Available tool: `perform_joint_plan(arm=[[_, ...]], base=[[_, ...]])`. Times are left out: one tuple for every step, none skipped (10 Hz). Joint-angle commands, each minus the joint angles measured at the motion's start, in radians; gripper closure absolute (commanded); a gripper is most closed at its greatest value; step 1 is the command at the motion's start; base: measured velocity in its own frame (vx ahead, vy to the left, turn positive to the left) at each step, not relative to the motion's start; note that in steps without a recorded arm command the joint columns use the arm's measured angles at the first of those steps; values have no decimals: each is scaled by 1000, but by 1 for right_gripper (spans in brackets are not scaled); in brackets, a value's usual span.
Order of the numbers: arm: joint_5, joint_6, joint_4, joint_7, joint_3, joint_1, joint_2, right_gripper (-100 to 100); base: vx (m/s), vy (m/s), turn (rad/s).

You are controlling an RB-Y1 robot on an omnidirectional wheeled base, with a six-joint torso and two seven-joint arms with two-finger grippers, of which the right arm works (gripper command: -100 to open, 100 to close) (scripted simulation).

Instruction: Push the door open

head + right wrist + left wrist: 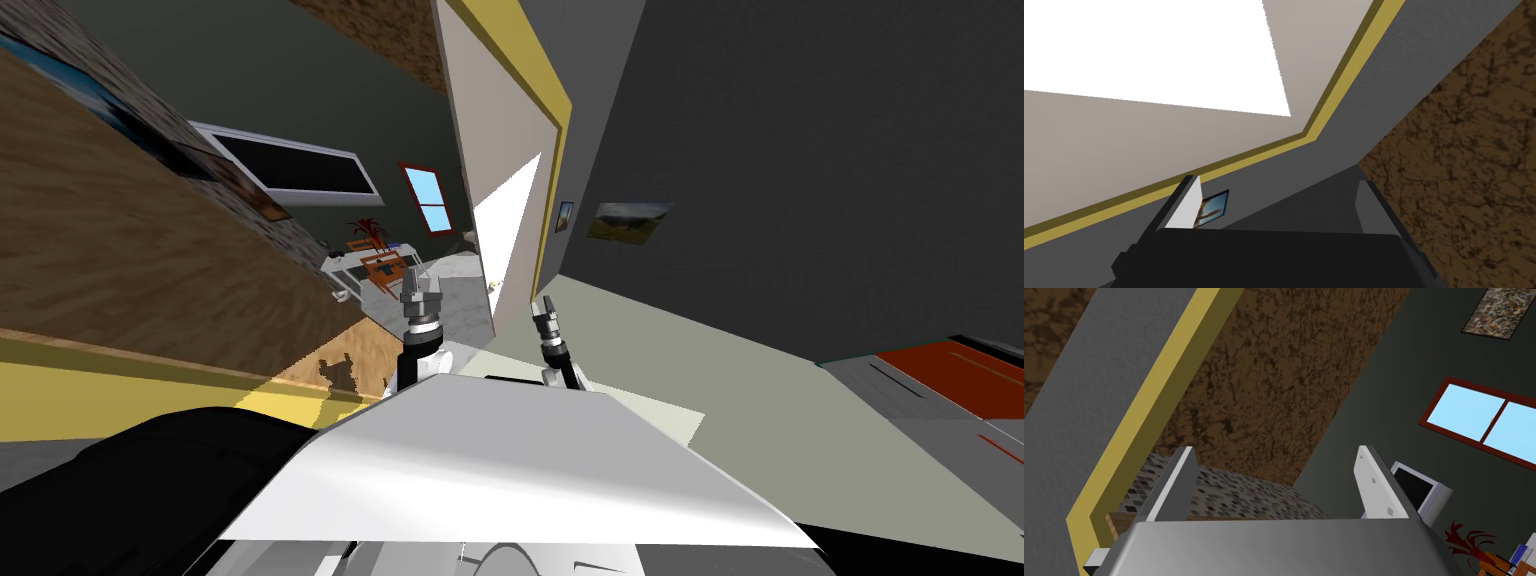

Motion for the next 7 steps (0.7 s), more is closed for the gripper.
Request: perform_joint_plan(arm=[[-3, -5, 41, -4, 20, -24, -5, -100], [-4, -9, 63, -5, 34, -33, -9, -100], [-4, -13, 85, -6, 49, -43, -12, -100], [-5, -17, 108, -7, 63, -52, -15, -100], [-6, -21, 131, -8, 78, -62, -18, -100], [-6, -25, 153, -10, 93, -72, -21, -100], [-7, -29, 176, -11, 108, -81, -24, -100]], base=[[97, -6, -22], [94, -1, -21], [89, 7, -25], [101, 10, -29], [113, 4, -25], [99, -3, -21], [88, 7, -23]])
